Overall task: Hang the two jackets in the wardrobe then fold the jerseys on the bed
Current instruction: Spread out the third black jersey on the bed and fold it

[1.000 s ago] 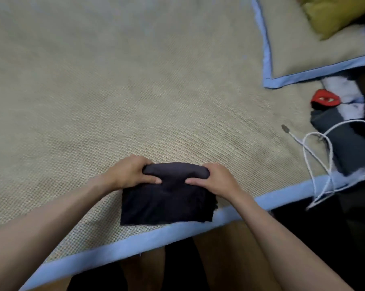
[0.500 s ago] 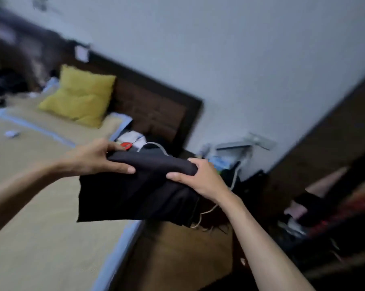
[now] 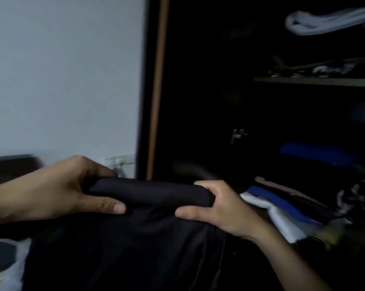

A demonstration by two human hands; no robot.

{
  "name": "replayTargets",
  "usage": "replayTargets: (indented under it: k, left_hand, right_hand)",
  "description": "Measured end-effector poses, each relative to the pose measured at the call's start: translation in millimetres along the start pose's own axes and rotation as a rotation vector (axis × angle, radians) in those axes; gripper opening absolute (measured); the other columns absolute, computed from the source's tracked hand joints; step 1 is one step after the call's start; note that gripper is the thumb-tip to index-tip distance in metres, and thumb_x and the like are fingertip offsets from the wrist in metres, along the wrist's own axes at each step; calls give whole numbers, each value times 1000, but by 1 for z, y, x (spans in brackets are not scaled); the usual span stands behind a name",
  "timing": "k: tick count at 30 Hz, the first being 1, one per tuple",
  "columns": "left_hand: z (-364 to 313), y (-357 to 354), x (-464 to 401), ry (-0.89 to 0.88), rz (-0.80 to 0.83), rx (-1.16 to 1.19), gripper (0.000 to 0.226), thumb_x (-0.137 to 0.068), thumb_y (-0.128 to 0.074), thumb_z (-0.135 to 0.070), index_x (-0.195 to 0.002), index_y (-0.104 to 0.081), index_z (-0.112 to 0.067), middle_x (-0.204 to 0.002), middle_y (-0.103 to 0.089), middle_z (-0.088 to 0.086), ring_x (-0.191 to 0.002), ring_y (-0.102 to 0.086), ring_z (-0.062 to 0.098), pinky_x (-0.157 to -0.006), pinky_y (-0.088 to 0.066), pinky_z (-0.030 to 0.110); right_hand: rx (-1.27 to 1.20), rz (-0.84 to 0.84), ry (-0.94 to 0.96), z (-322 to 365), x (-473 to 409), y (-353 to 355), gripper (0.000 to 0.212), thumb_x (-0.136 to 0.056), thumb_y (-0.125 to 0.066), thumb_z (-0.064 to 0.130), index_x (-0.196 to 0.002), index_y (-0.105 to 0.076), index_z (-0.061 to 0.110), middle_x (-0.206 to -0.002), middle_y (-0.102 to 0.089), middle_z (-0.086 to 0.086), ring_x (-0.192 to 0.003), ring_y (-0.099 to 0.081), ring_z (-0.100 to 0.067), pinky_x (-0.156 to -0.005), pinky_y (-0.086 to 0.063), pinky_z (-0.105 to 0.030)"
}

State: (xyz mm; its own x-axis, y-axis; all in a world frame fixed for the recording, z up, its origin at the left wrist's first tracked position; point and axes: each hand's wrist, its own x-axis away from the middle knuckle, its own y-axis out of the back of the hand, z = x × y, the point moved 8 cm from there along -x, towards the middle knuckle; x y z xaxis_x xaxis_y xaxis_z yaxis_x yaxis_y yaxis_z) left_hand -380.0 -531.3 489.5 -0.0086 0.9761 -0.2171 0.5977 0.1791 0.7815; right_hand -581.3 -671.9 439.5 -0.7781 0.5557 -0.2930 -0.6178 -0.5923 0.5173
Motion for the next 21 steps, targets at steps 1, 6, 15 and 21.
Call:
replayTargets:
  k: [1, 6, 15, 21]
  left_hand:
    - [-17, -14, -15, -38, 2, 7, 25, -67, -82, -56, -78, -76, -35, -65, -71, -8, -58, -64, 1, -53, -49, 17]
    - [-85, -75, -85, -238, -11, -188, 47, -69, -67, -81, -84, -71, -37, -69, -71, -12, -63, -68, 3, -58, -54, 29]
    - [-113, -191, -214, -223, 165, -165, 28, -69, -79, -60, -72, -73, -33, -67, -71, -21, -66, -67, -10, -63, -53, 20]
    - [-135, -181, -314, -252, 29, 21, 58, -57, -72, -81, -75, -76, -27, -67, -75, -9, -65, -71, 2, -62, -55, 31]
  right_hand:
    - [8, -32, -28, -7, 13, 23, 60, -69, -89, 51, -91, -67, 0, -85, -66, -26, -76, -62, -21, -69, -47, -39]
    - [9, -191, -144, -46, 64, 113, 21, -74, -88, 35, -84, -76, 21, -80, -76, 9, -79, -70, -1, -68, -52, -19]
    - [57, -566, -331, -167, 115, 194, 69, -60, -89, 67, -87, -70, 7, -87, -71, -20, -86, -73, -34, -72, -51, -40]
    - [122, -1042, -284, -138, 114, 301, 37, -70, -94, 29, -97, -75, 12, -93, -79, -1, -87, -75, -17, -79, -59, -31]
